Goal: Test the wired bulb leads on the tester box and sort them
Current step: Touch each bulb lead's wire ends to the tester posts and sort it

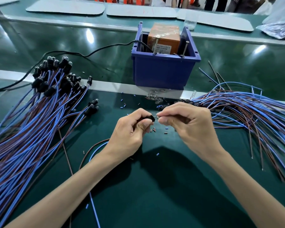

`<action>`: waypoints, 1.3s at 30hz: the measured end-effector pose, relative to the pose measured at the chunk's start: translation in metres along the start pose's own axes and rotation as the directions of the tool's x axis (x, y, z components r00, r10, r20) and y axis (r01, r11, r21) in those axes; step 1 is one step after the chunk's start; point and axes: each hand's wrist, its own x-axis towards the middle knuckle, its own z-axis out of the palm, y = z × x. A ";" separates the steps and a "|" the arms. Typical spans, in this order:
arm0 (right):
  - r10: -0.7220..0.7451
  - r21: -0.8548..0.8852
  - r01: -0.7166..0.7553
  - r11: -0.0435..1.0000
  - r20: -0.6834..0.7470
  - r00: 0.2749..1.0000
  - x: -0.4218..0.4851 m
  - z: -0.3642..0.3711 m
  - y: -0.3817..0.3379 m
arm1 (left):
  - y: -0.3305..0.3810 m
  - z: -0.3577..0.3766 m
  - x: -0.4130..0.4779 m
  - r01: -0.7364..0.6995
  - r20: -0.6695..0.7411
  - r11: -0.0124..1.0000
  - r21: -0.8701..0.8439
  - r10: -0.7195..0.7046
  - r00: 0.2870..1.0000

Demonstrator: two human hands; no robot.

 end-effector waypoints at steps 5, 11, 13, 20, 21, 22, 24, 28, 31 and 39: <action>-0.038 -0.001 0.038 0.999 -0.024 0.999 0.001 -0.001 0.003 | 0.001 0.000 0.001 -0.006 0.025 1.000 0.013 0.006 1.000; -0.029 -0.052 0.030 0.998 0.021 0.999 -0.001 0.002 0.004 | 0.002 0.000 0.001 -0.016 0.080 0.999 0.034 0.014 0.997; -0.062 -0.084 0.065 0.994 0.043 0.997 -0.001 0.000 0.004 | 0.002 -0.001 0.001 -0.010 0.100 0.999 0.044 0.006 0.995; 0.028 -0.049 -0.022 0.999 0.126 0.992 0.000 -0.003 0.002 | 0.001 -0.002 0.001 -0.007 0.161 0.996 0.089 -0.007 0.987; 0.023 -0.100 -0.007 0.995 0.159 0.987 0.002 -0.005 0.001 | 0.002 -0.001 0.001 -0.014 0.168 0.995 0.104 -0.004 0.986; 0.026 -0.151 0.003 0.989 0.193 0.981 0.003 -0.008 0.002 | 0.002 -0.001 0.001 -0.021 0.180 0.992 0.123 -0.001 0.984; 0.029 -0.217 0.027 0.976 0.251 0.968 0.005 -0.013 0.001 | 0.002 0.000 0.000 -0.041 0.201 0.987 0.158 0.008 0.980; -0.060 -0.317 0.180 0.931 0.355 0.933 0.007 -0.016 -0.004 | 0.004 0.001 0.001 -0.078 0.211 0.976 0.205 0.034 0.977; -0.080 -0.345 0.242 0.907 0.422 0.903 0.012 -0.018 -0.007 | 0.004 0.001 0.001 -0.081 0.217 0.974 0.211 0.034 0.976; -0.125 -0.300 0.226 0.927 0.319 0.939 0.003 -0.012 0.001 | 0.005 0.001 0.000 -0.056 0.220 0.981 0.186 0.014 0.975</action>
